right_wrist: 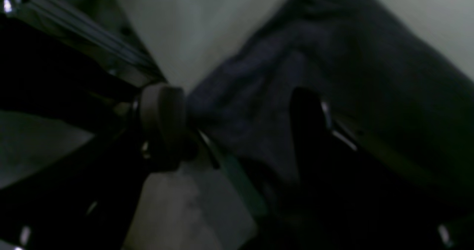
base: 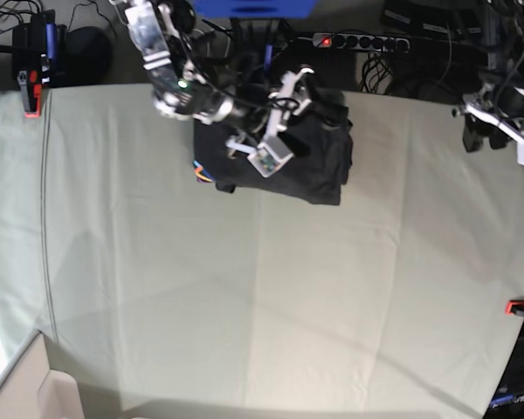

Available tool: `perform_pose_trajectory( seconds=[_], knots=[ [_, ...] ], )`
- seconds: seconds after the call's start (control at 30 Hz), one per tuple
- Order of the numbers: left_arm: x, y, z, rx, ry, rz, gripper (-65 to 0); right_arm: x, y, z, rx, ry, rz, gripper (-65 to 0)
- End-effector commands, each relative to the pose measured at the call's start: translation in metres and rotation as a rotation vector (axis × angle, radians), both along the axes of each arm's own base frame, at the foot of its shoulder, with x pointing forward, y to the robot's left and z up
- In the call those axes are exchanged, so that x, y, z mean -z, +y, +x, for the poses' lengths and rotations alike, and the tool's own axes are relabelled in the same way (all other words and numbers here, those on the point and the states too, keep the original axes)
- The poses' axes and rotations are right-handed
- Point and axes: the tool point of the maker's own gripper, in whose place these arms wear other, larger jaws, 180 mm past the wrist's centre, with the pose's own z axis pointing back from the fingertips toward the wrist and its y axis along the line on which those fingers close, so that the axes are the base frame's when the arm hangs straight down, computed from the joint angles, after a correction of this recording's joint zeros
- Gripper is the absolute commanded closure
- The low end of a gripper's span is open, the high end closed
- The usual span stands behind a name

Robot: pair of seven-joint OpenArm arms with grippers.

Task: Layout the t-shirt on the table in an organized manner, then fold the t-shirt properly
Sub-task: 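Lay the folded end onto the stack and release the right gripper, then grasp the stack edge with the left gripper and fold it over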

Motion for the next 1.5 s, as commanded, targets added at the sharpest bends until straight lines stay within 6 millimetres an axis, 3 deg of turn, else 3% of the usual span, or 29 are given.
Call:
perform_pose_trajectory(
  seconds=[0.0,0.2,0.3,0.4,0.57,0.67,0.77,0.93,1.07,1.23,1.47],
  knots=[
    [-0.012,0.004,0.004,0.009,-0.036,0.023,-29.8,-0.003,0.008,0.002,-0.017,-0.004,0.023,-45.1],
    [-0.011,0.005,-0.002,0.012,-0.023,0.029,-29.9,0.021,0.019,-0.011,-0.074,0.065,0.002,-45.1],
    [-0.010,0.005,-0.003,0.013,-0.020,0.029,-29.9,0.013,0.019,-0.007,-0.068,0.043,0.016,-45.1],
    [-0.010,0.005,-0.003,0.013,-0.020,0.029,-30.1,-0.004,0.007,0.003,-0.014,-0.008,0.029,-45.2],
    [-0.009,0.002,-0.003,0.013,-0.020,0.019,-30.3,-0.038,-0.042,0.028,0.153,-0.112,0.017,-45.4],
    [-0.011,-0.005,0.000,0.027,-0.029,0.012,-30.4,-0.044,-0.080,0.036,0.261,-0.138,-0.022,-45.4],
    [-0.007,-0.035,0.005,0.136,-0.038,-0.026,-33.7,-0.039,-0.124,0.038,0.371,-0.134,-0.080,-45.2],
    [-0.007,-0.082,0.019,0.287,-0.098,-0.098,-44.5,-0.023,-0.194,0.027,0.499,-0.102,-0.197,-45.2],
    [0.017,-0.116,0.028,0.304,-0.076,-0.215,-48.7,-0.017,-0.245,0.010,0.614,-0.072,-0.279,-45.2],
    [0.054,-0.167,0.032,0.384,0.002,-0.348,-49.0,-0.013,-0.279,-0.006,0.687,-0.046,-0.344,-45.2],
    [0.074,-0.204,0.042,0.434,0.048,-0.435,-49.0,-0.015,-0.318,-0.017,0.778,-0.039,-0.405,-45.2]
  ],
)
